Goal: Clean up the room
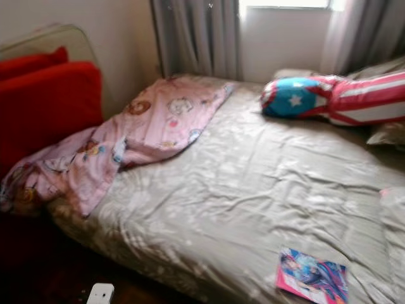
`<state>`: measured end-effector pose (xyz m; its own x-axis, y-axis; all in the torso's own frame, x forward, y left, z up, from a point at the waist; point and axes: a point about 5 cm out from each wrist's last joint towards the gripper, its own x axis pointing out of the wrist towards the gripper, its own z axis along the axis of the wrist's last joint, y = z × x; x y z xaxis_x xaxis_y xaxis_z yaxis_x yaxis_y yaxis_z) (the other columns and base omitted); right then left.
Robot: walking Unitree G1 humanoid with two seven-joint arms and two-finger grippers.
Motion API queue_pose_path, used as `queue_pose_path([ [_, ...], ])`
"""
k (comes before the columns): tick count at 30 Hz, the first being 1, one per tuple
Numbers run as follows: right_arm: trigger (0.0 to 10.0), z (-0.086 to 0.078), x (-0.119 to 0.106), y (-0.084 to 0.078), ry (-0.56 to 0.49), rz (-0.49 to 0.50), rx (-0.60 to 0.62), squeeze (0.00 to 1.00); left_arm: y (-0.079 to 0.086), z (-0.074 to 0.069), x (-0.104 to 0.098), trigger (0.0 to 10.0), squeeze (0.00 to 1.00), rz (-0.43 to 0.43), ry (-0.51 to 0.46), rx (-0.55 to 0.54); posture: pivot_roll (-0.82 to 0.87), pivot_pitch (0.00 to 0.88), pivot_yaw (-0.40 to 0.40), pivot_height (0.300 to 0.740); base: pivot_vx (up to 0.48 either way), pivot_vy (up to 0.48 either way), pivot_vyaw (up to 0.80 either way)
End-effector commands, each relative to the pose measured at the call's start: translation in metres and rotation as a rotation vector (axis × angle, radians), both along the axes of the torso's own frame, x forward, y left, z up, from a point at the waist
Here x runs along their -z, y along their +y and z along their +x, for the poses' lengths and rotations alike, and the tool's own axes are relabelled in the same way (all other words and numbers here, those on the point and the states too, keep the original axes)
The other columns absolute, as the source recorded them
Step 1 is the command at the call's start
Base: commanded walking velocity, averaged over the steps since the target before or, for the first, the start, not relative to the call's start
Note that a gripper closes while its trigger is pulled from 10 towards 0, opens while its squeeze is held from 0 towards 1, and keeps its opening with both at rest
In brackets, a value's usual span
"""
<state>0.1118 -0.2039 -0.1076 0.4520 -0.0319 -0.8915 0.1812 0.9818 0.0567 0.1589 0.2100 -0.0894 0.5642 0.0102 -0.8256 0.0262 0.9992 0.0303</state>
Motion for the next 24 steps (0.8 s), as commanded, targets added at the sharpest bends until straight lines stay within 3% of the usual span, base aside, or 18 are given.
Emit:
queue_pose_path([
  [1, 10.0, 0.0011, -0.0005, -0.0004, -0.006, -0.001, 0.000, 0.00, 0.0010, -0.0045, 0.0020, 10.0, 0.00, 0.004, 0.024, 0.003, -0.02, 0.000, 0.009, 0.740, 0.000, 0.454, 0.00],
  [24, 10.0, 0.0023, -0.0007, 0.0005, -0.016, 0.013, 0.031, 0.00, 0.0015, -0.0031, 0.0014, 10.0, 0.00, 0.004, 0.020, -0.001, 0.01, 0.000, -0.001, 0.740, 0.000, 0.457, 0.00],
])
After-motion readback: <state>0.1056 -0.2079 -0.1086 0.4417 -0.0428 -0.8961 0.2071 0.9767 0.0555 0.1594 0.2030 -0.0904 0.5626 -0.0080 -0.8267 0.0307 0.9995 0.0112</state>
